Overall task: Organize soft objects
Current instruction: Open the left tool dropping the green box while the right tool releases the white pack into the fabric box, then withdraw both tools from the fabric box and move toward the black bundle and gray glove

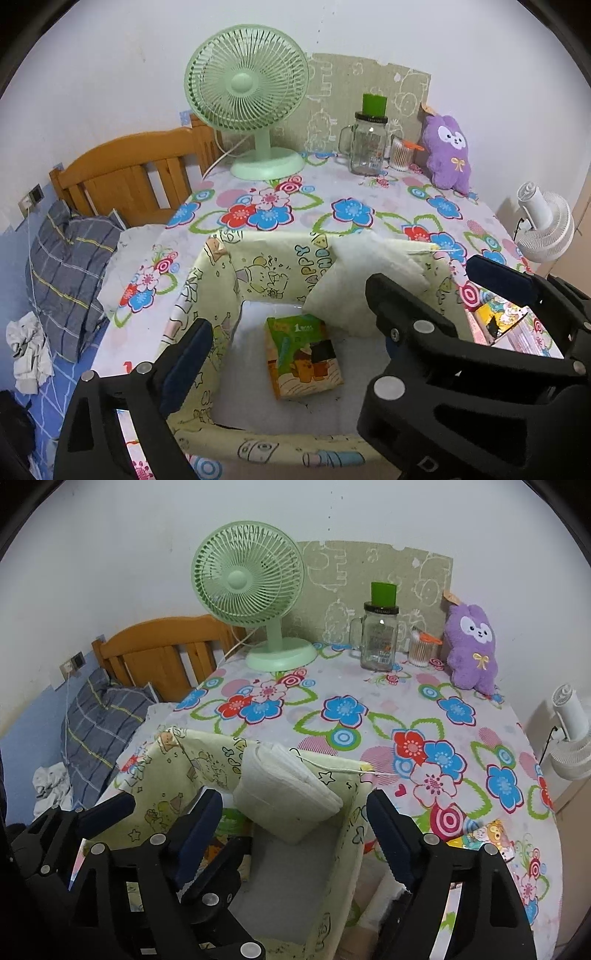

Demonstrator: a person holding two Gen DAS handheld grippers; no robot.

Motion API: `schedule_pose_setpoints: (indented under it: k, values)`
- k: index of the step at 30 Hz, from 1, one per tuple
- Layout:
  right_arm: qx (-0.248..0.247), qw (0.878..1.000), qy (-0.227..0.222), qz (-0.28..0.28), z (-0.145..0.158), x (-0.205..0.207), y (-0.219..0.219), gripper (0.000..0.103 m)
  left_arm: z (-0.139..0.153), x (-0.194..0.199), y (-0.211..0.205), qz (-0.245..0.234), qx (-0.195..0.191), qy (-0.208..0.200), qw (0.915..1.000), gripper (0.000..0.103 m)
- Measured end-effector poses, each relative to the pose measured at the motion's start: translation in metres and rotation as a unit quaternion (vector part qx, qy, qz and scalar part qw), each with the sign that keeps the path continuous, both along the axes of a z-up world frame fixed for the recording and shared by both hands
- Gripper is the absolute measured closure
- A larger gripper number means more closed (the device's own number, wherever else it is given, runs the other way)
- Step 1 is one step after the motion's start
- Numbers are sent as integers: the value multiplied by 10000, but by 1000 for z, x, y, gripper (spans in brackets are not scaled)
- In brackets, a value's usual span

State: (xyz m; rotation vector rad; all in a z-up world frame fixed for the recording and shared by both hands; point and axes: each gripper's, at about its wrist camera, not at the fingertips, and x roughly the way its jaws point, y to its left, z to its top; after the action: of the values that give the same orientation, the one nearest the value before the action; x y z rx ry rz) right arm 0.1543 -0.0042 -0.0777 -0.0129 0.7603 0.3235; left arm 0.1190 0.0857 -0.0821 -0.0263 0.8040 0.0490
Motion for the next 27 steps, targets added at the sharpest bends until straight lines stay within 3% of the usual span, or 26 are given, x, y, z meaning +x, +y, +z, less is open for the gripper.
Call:
schedule_pose_setpoints:
  k: [6, 27]
  values:
    - [49, 9999, -145, -33, 13, -13, -7, 18, 13, -14, -6, -9, 47, -222, 9997, 1]
    - [-46, 9956, -811, -475, 60, -67, -46, 5, 54, -57, -41, -335, 61, -805, 9962, 0]
